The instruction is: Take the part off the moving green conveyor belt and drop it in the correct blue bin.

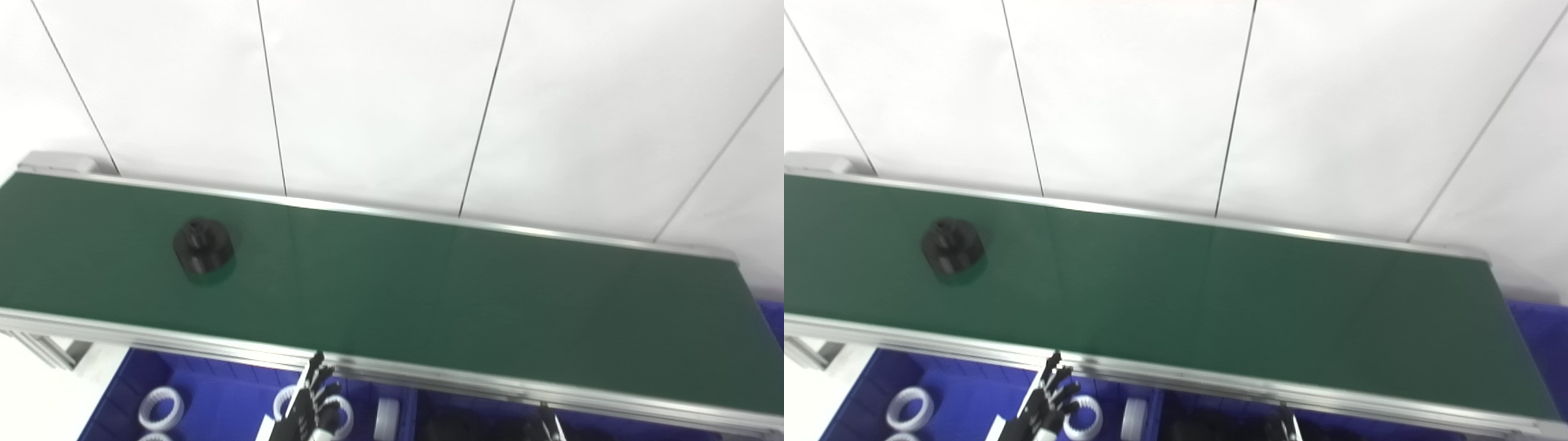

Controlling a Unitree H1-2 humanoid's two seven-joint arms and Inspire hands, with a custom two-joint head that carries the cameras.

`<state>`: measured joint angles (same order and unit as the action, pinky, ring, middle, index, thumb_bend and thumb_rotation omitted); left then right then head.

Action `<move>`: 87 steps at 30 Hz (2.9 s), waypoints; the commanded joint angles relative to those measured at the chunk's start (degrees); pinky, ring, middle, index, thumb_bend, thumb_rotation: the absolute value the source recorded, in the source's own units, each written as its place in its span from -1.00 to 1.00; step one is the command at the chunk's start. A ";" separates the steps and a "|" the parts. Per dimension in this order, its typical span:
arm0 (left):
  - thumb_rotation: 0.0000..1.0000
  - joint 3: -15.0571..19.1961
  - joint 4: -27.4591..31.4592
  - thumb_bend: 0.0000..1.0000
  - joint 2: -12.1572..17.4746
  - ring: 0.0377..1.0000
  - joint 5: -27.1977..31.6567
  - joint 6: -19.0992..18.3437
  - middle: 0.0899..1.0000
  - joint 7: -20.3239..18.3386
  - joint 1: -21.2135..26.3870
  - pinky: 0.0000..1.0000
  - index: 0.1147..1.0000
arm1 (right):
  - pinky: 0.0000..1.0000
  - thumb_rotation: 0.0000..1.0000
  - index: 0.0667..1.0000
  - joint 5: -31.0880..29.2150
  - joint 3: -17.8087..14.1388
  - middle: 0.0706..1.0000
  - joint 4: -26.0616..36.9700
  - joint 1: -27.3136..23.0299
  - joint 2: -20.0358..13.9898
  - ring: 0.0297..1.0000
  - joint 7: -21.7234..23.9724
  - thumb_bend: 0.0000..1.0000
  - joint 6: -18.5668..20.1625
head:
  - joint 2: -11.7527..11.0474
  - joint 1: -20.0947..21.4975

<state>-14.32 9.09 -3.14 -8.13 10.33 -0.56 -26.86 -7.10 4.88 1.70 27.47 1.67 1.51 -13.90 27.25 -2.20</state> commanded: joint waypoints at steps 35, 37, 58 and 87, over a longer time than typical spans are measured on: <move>0.77 -0.09 2.61 0.08 -0.69 0.75 0.05 -2.53 0.94 -0.70 2.53 0.69 1.00 | 0.54 0.27 0.93 20.82 -0.51 0.85 13.76 -3.24 -1.13 0.76 -2.93 0.76 -0.92 | 6.58 4.18; 0.78 -0.14 2.17 0.08 -0.61 0.76 0.24 -2.34 0.94 -0.79 2.94 0.70 1.00 | 0.52 0.28 0.92 22.66 -0.82 0.84 14.81 -5.52 -1.22 0.75 -3.07 0.78 0.63 | 6.71 4.56; 0.84 -0.46 -0.74 0.14 -0.99 0.82 1.05 -2.33 0.96 -0.52 6.31 0.74 1.00 | 0.45 0.20 0.86 38.89 3.34 0.82 12.51 -34.33 -7.35 0.73 4.01 1.00 22.39 | 6.82 6.34; 0.81 -2.08 -4.33 0.14 -3.68 0.76 -1.30 -0.53 0.92 0.94 7.93 0.59 1.00 | 0.40 -0.29 0.90 54.20 21.06 0.87 -6.63 -59.06 -8.23 0.77 10.97 1.00 30.01 | 5.56 3.90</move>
<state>-14.99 4.51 -4.85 -8.98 7.49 -0.08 -19.36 45.96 25.49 -5.53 -28.20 -6.64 12.39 17.20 32.78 1.93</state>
